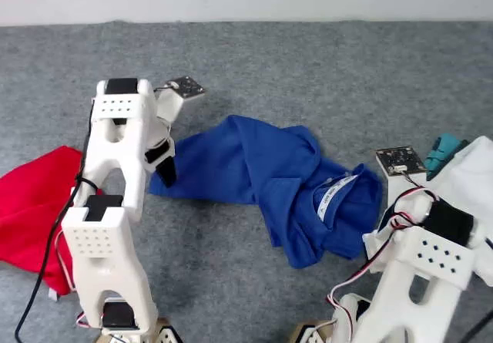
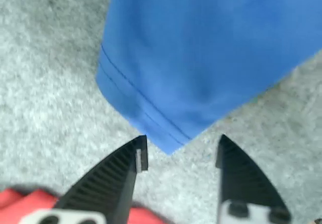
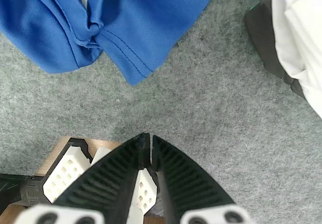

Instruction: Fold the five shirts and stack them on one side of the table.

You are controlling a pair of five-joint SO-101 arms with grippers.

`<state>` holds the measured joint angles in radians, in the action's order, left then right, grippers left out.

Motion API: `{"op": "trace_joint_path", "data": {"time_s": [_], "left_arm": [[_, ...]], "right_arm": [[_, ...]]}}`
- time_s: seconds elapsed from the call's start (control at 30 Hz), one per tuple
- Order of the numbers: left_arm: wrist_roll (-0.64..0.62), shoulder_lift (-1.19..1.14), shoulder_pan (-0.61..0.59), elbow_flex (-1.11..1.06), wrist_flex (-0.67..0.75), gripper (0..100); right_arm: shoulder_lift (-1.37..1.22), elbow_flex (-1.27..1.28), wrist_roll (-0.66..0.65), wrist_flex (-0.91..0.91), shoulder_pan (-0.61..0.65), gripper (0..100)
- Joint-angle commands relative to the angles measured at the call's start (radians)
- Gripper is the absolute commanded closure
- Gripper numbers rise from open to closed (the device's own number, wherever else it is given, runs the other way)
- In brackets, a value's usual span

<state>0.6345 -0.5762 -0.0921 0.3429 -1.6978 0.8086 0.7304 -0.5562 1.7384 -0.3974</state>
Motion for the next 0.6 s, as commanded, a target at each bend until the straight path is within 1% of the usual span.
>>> {"op": "trace_joint_path", "data": {"time_s": [0.0, 0.1, 0.37, 0.47, 0.57], "left_arm": [[0.012, 0.046, -0.012, 0.039, -0.026, 76], [0.011, -0.009, -0.012, 0.042, -0.025, 76], [0.002, -0.126, -0.006, 0.044, 0.060, 76], [-0.041, -0.175, -0.011, 0.044, 0.109, 79], [-0.049, -0.193, -0.005, 0.047, 0.109, 85]], "right_arm": [[0.025, -0.006, 0.006, -0.012, 0.005, 98.7], [0.025, -0.006, 0.008, -0.024, 0.005, 98.7], [0.028, -0.006, 0.005, -0.025, 0.005, 98.7], [0.028, -0.006, 0.005, -0.027, 0.005, 98.7], [0.028, -0.006, 0.005, -0.048, 0.005, 98.8]]}}
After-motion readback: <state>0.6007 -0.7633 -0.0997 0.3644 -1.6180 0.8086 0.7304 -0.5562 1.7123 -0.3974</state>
